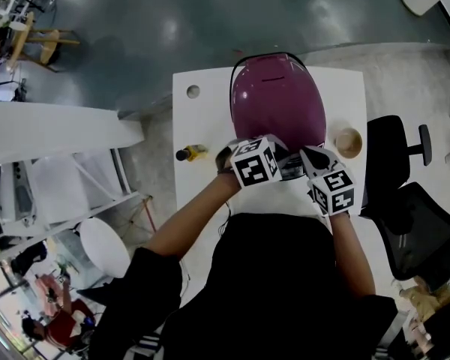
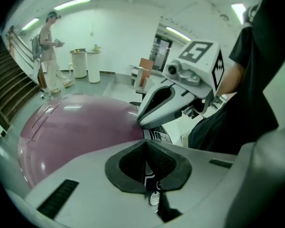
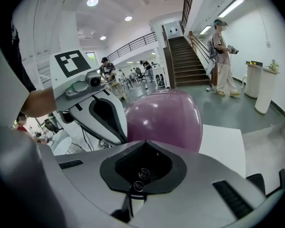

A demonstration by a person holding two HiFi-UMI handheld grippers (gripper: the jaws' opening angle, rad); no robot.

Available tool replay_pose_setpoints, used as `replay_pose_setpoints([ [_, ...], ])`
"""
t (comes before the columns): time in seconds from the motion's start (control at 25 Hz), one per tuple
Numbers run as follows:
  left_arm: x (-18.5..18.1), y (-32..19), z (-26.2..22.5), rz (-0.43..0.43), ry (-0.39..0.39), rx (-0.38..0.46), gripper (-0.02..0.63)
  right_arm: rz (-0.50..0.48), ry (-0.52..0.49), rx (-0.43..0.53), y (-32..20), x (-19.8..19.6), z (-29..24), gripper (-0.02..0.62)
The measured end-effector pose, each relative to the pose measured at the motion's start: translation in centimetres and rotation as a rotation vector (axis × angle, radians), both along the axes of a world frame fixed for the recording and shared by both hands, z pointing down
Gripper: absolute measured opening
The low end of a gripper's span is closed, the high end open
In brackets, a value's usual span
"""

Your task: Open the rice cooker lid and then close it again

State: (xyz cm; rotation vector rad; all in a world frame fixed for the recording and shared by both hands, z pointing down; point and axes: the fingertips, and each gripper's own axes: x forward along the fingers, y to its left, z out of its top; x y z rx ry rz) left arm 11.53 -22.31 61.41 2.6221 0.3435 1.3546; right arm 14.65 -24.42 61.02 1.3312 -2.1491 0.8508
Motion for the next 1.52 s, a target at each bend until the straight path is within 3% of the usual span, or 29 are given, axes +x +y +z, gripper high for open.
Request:
replay_pose_setpoints([
  [0.2,-0.2,-1.6,-0.9,-0.112,0.088,-0.067,0.003,0.029,-0.026,0.016,0.0,0.1,0.0,0.000],
  [0.36,-1.5,-3.3,-2.3,-0.277,0.195,-0.087,0.002,0.076,-0.085,0.017,0.5,0.3,-0.4,0.000],
  [0.52,-3.6,-3.4,-4.8,-0.451,0.331,-0.153,0.003,0.098,-0.084,0.078,1.5,-0.1,-2.3,0.000],
  [0.72,-6.5,-1.2,-7.2,-0.572,0.438,-0.078,0.003,0.109,-0.061,0.191,3.7,-1.1,-5.5,0.000],
  [0.84,-8.2,0.4,-8.4,-0.623,0.479,0.057,0.003,0.126,-0.033,0.245,5.5,-1.7,-7.2,0.000],
  [0.92,-9.3,1.6,-9.1,-0.661,0.508,0.126,0.003,0.149,-0.027,0.262,7.1,-2.1,-8.0,0.000],
  [1.12,-12.3,5.4,-11.2,-0.814,0.641,0.200,0.003,0.169,0.002,0.288,10.8,-3.2,-9.2,0.000],
  [1.52,-14.4,15.0,-11.0,-0.994,0.648,0.220,0.003,0.060,0.007,0.362,16.2,-4.8,-11.6,0.000],
])
